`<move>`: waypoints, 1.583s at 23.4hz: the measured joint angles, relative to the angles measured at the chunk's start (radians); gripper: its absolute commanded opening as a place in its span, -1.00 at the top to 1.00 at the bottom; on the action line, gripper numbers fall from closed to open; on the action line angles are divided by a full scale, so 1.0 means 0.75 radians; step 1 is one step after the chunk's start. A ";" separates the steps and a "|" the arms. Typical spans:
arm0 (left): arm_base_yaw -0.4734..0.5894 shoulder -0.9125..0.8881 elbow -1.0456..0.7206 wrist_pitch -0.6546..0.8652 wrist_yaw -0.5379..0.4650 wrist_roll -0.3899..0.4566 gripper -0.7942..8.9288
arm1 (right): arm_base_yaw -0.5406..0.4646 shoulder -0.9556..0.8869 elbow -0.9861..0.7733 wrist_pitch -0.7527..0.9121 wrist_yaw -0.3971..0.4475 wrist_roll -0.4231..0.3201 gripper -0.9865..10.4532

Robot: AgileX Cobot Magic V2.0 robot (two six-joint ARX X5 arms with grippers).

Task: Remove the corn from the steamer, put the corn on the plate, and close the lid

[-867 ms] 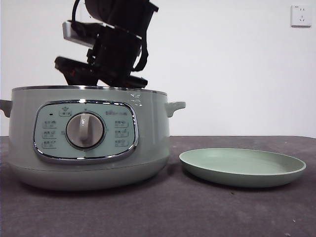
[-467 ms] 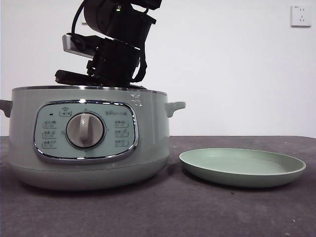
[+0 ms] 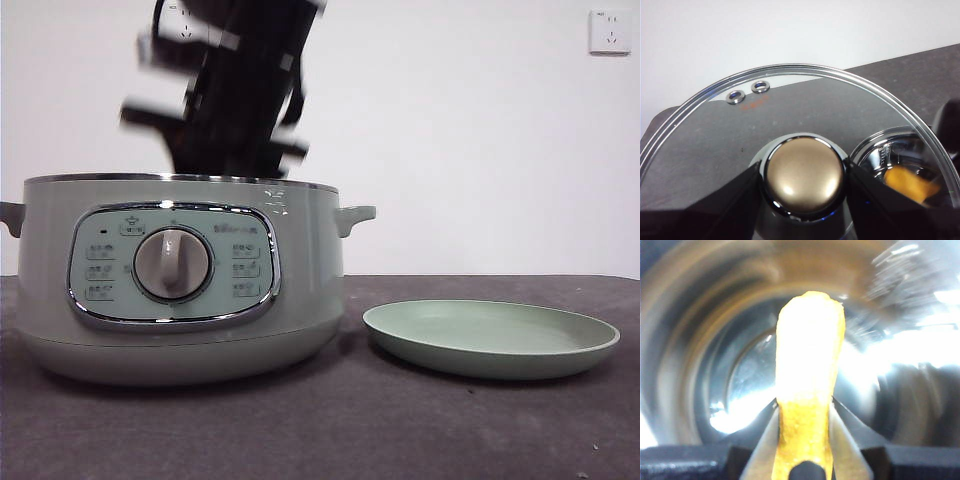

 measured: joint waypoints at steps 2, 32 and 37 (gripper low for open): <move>0.000 0.001 0.000 0.005 0.001 0.000 0.86 | -0.004 -0.086 0.001 -0.036 0.025 0.005 0.85; 0.000 0.182 0.000 0.197 0.380 -0.017 0.86 | -0.381 -0.393 -0.553 -0.267 0.225 0.259 0.85; 0.000 0.182 0.000 0.196 0.382 -0.017 0.86 | -0.388 -0.391 -0.744 0.014 0.225 0.258 0.85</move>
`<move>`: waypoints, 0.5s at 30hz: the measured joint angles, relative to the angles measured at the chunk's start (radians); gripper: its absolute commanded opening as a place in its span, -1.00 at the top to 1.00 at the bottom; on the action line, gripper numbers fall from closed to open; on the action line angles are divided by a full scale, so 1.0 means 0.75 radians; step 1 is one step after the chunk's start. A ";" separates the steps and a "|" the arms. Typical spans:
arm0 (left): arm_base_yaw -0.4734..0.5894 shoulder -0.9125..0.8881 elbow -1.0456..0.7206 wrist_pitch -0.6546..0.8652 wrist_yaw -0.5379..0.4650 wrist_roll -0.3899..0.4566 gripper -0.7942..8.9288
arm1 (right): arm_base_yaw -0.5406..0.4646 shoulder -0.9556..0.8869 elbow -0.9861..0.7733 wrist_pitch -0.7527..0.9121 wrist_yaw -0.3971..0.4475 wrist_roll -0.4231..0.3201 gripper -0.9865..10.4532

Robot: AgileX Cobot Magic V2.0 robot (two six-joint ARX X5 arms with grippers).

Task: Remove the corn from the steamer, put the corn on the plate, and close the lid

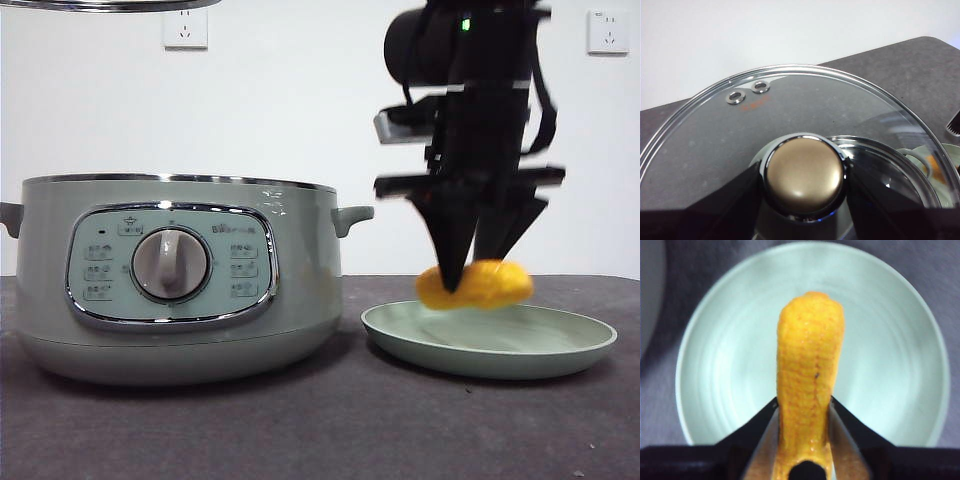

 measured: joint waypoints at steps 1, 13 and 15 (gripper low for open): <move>0.000 0.000 0.000 0.000 0.000 -0.002 0.86 | 0.001 0.000 -0.027 0.052 -0.001 0.000 0.85; 0.000 0.000 0.000 0.001 -0.001 -0.009 0.86 | -0.054 0.005 -0.119 0.162 -0.010 -0.009 0.82; 0.000 0.001 0.000 0.000 -0.001 -0.009 0.86 | -0.080 0.005 -0.119 0.157 -0.037 -0.012 0.80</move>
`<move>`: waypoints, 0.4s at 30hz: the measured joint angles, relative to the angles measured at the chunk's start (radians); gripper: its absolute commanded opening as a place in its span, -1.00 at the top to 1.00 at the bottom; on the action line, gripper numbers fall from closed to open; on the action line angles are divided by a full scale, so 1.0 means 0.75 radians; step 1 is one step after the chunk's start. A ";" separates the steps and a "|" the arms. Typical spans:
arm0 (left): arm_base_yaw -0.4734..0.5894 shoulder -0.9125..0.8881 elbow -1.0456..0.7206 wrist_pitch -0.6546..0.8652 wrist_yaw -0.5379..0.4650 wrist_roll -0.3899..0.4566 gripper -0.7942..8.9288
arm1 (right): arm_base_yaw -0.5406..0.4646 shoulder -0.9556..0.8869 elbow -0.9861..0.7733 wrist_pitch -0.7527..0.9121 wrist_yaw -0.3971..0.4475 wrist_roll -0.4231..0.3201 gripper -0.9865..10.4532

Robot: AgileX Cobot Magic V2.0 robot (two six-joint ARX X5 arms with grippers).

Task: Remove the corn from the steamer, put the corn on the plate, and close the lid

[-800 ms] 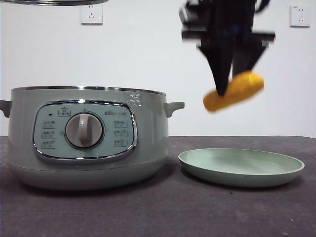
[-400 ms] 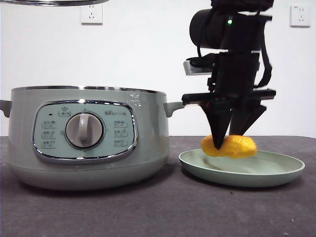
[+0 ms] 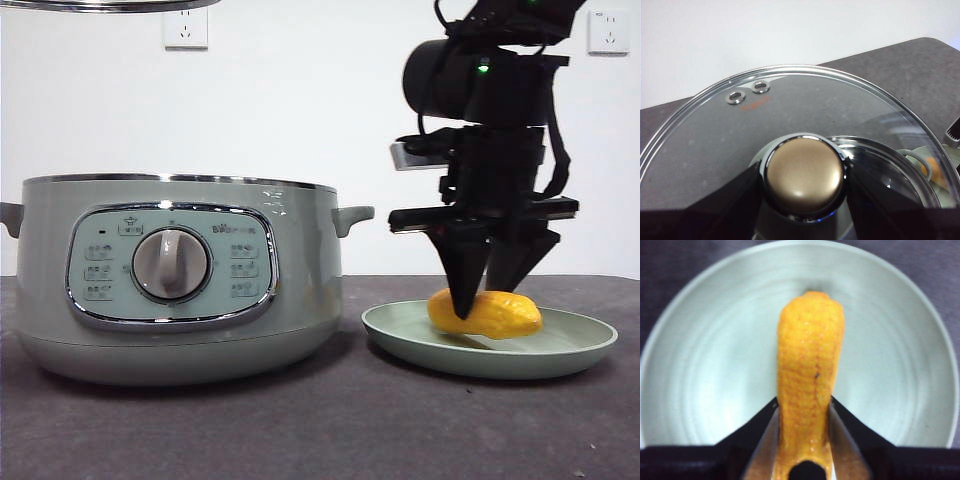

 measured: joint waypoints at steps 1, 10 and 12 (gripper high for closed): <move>0.000 0.000 0.000 0.000 0.000 0.000 0.86 | -0.012 0.000 0.000 -0.004 -0.028 -0.002 0.76; 0.000 0.000 0.000 0.000 0.001 0.000 0.86 | -0.071 0.000 0.000 -0.038 -0.111 -0.005 0.37; 0.000 0.000 0.000 0.000 0.001 0.000 0.86 | -0.074 0.000 0.000 -0.047 -0.111 -0.005 0.20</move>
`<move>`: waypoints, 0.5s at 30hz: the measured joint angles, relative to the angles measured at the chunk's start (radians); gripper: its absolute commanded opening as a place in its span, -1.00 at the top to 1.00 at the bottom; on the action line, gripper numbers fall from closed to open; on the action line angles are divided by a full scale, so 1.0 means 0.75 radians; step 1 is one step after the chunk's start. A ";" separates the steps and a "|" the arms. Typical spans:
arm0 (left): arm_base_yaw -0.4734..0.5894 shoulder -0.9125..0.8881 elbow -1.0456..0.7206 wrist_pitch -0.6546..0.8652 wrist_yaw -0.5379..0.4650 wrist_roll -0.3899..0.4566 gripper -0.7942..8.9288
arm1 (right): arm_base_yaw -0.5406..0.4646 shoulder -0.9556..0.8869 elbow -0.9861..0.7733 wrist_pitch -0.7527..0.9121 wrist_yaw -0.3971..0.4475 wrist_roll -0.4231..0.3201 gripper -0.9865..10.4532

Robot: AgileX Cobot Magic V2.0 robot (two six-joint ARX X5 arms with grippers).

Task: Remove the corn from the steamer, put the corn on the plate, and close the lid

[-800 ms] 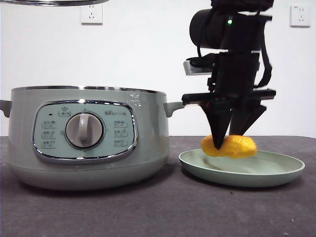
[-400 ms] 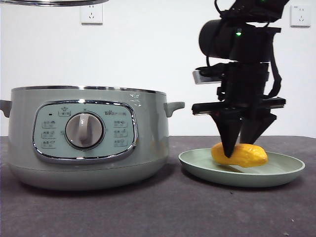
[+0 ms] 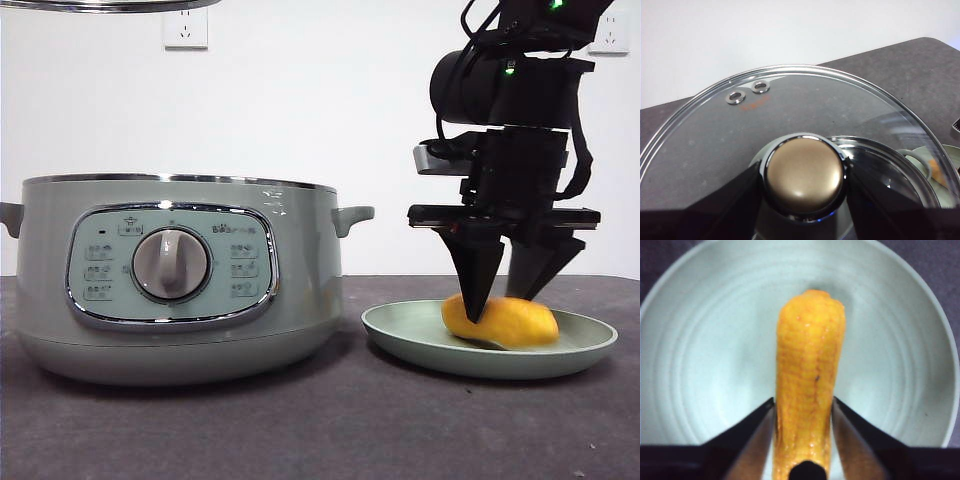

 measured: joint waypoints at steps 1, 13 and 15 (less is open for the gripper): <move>0.000 0.000 0.000 0.000 0.000 -0.001 0.86 | 0.000 0.000 0.000 0.002 0.000 0.000 0.16; -0.002 0.079 0.000 0.001 0.121 -0.035 0.86 | -0.001 -0.139 -0.007 -0.029 0.000 0.001 0.16; 0.002 0.121 0.000 0.001 0.154 -0.035 0.86 | -0.001 -0.220 -0.007 -0.030 0.000 0.002 0.17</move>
